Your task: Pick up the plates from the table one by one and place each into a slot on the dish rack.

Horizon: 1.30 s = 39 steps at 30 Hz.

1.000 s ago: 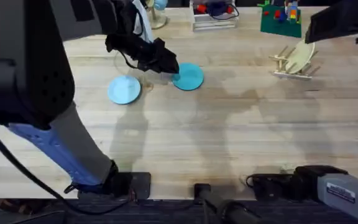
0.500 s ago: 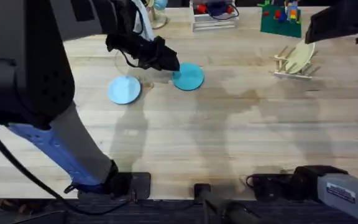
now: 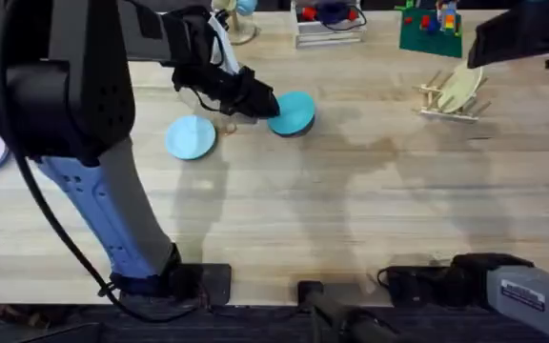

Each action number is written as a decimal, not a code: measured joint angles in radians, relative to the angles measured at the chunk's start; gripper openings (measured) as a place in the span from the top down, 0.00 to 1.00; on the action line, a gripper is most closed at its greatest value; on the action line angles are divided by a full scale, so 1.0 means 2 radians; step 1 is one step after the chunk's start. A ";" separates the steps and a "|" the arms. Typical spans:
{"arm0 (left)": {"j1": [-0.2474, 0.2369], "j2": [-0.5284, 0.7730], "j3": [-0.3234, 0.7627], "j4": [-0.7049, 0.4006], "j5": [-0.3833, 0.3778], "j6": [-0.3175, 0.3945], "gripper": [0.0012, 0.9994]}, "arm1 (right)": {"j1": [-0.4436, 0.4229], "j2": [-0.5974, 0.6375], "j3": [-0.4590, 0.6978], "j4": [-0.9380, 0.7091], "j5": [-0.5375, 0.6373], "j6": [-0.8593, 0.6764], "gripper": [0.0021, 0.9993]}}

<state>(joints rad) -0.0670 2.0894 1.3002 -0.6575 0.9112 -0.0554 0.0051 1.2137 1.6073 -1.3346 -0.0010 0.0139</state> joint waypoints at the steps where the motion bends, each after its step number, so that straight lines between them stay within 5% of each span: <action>1: 0.000 0.002 0.000 0.000 0.003 -0.001 0.96 | 0.000 0.000 0.000 0.000 0.000 0.000 0.00; 9: 0.000 0.003 0.001 0.002 0.007 -0.003 0.96 | 0.000 0.000 0.000 -0.003 -0.003 0.002 0.00; 17: 0.000 0.003 0.001 0.002 0.007 -0.003 0.96 | 0.001 0.013 0.000 0.002 -0.075 0.014 0.00; 39: 0.000 0.003 0.001 0.002 0.007 -0.003 0.96 | 0.148 0.272 -0.008 0.202 -0.101 0.140 0.00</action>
<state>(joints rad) -0.0666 2.0960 1.3014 -0.6537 0.9249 -0.0608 0.3021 1.7584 1.5921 -0.9312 -0.2039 0.2948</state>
